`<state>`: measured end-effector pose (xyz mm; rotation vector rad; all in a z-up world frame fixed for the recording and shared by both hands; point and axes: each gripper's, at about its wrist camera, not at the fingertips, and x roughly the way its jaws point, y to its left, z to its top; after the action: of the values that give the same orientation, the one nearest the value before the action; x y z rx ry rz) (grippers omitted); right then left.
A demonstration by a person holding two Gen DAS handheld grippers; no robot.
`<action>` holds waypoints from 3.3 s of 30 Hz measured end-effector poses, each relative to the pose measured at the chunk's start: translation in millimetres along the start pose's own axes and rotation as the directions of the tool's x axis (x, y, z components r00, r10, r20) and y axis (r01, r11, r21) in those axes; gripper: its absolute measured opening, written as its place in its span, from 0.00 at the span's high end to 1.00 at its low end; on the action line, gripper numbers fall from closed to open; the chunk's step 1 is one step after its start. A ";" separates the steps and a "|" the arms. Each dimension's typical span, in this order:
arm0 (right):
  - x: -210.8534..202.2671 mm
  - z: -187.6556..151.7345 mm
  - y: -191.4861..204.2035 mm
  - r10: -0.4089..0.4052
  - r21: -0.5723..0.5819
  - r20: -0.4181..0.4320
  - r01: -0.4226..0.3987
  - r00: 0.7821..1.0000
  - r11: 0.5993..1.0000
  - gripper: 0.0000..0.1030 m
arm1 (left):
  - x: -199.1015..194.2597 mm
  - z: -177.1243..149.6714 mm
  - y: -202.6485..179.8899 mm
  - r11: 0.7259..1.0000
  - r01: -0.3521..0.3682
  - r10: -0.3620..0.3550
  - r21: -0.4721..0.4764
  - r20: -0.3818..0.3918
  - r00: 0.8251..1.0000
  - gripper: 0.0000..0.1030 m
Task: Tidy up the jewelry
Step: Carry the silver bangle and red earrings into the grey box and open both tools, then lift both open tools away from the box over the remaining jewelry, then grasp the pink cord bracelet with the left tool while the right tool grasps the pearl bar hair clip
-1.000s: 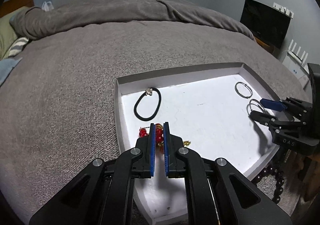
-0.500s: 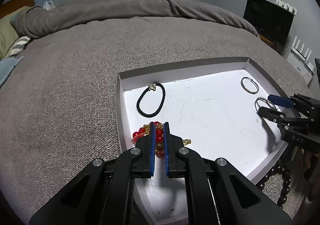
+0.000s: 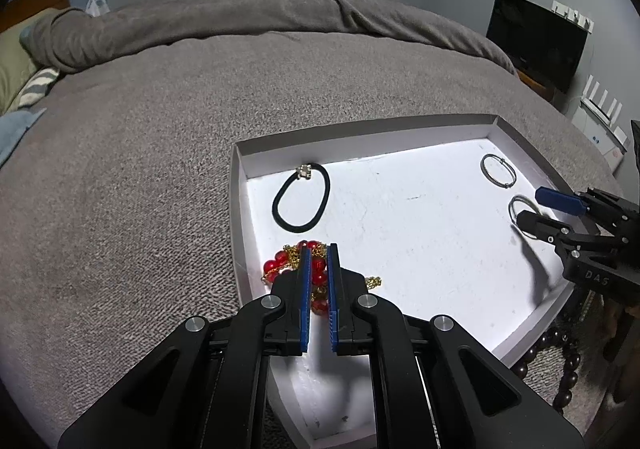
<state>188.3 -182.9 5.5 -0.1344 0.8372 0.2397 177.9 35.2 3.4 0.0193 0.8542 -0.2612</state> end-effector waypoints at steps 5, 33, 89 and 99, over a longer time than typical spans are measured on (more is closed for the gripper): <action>-6.1 0.6 -5.7 0.035 0.030 0.035 -0.036 0.999 0.999 0.43 | -7.9 0.1 -1.8 1.000 0.014 -0.013 -0.002 0.038 0.999 0.65; -97.8 -41.3 -16.1 -0.062 0.118 0.426 0.012 0.903 0.993 0.05 | -80.7 -41.5 -13.6 0.991 -0.132 0.132 -0.018 0.264 0.956 0.09; -72.4 -104.8 9.5 -0.036 0.101 0.111 0.024 0.993 0.995 0.31 | -108.8 -142.2 -57.5 0.994 -0.004 -0.009 0.105 0.122 0.993 0.08; -75.6 -107.6 6.7 -0.021 0.120 0.131 0.005 0.991 0.993 0.32 | -104.3 -143.5 -60.2 0.993 -0.005 -0.008 0.119 0.108 0.994 0.08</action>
<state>60.6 -211.0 -9.5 -0.0118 0.7164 0.1837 -8.3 17.3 -7.9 0.1150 0.7300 -0.3120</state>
